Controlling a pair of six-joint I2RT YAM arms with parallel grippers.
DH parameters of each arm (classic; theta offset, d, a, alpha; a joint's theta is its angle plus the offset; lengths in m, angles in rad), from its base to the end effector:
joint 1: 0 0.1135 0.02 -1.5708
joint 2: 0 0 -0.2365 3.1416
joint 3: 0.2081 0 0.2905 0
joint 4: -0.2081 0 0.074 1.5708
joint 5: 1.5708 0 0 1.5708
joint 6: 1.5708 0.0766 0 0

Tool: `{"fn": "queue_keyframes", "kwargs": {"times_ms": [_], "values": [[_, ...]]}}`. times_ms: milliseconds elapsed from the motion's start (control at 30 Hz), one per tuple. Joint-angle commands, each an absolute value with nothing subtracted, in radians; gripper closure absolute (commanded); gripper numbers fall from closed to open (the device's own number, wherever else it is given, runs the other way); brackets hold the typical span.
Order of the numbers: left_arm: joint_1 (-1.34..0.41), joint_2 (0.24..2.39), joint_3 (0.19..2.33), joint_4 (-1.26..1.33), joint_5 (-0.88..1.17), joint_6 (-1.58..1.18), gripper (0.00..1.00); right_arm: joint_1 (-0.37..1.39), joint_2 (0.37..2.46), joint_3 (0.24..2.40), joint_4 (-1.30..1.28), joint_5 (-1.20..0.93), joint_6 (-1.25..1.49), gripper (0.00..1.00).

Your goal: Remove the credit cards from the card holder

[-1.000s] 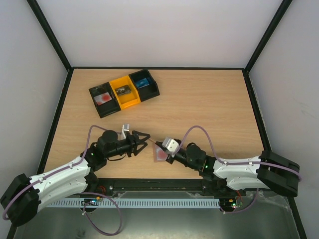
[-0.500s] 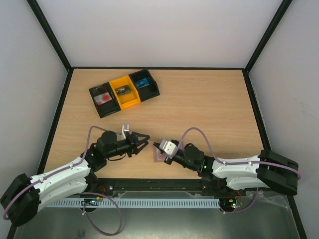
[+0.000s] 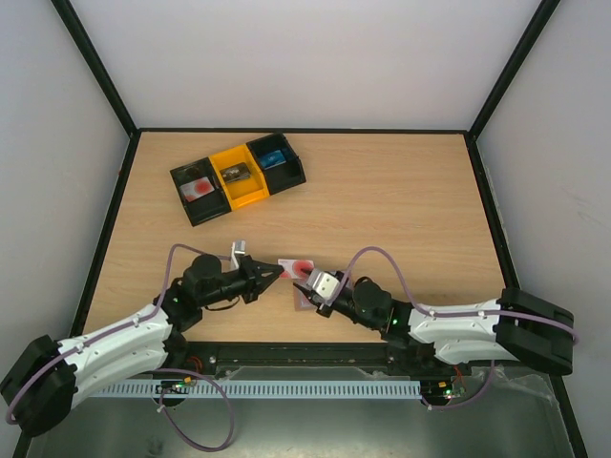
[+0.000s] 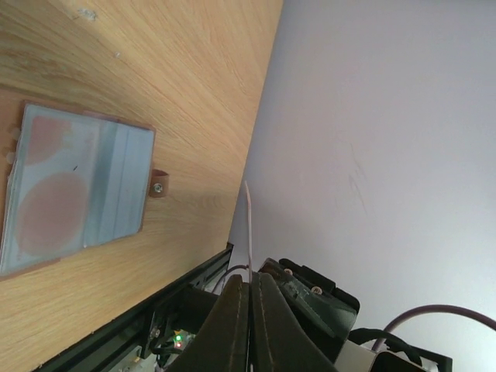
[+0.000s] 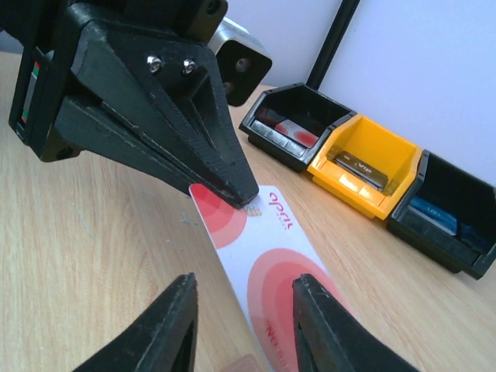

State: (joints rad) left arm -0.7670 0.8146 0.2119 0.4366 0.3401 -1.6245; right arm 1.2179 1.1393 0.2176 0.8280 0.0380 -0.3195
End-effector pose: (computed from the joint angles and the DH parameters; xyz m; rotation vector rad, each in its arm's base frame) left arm 0.1767 -0.2058 0.1497 -0.6259 2.1408 -1.8770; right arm 0.1032 0.2717 0.1241 -1.1643 1.2463 0.6450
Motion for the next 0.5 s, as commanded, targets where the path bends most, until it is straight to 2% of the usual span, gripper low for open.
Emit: {"fn": "queue_keyframes", "kwargs": {"times_ms": [0, 267, 333, 367, 467], "values": [[-0.759, 0.793, 0.205, 0.472, 0.335, -1.532, 0.97, 1.224, 1.081, 0.199, 0.783, 0.064, -0.215, 0.61], [-0.749, 0.765, 0.255, 0.342, 0.269, -1.312, 0.97, 1.224, 0.884, 0.197, 0.602, 0.159, 0.119, 0.35], [-0.746, 0.762, 0.295, 0.272, 0.250, -1.226, 0.97, 1.224, 0.825, 0.183, 0.569, 0.191, 0.202, 0.20], [-0.745, 0.762, 0.318, 0.232, 0.239, -1.182, 0.97, 1.224, 0.795, 0.175, 0.557, 0.202, 0.237, 0.03], [-0.734, 0.765, 0.377, 0.135, 0.210, -1.072, 0.97, 1.224, 0.704, 0.154, 0.514, 0.245, 0.361, 0.02]]}}
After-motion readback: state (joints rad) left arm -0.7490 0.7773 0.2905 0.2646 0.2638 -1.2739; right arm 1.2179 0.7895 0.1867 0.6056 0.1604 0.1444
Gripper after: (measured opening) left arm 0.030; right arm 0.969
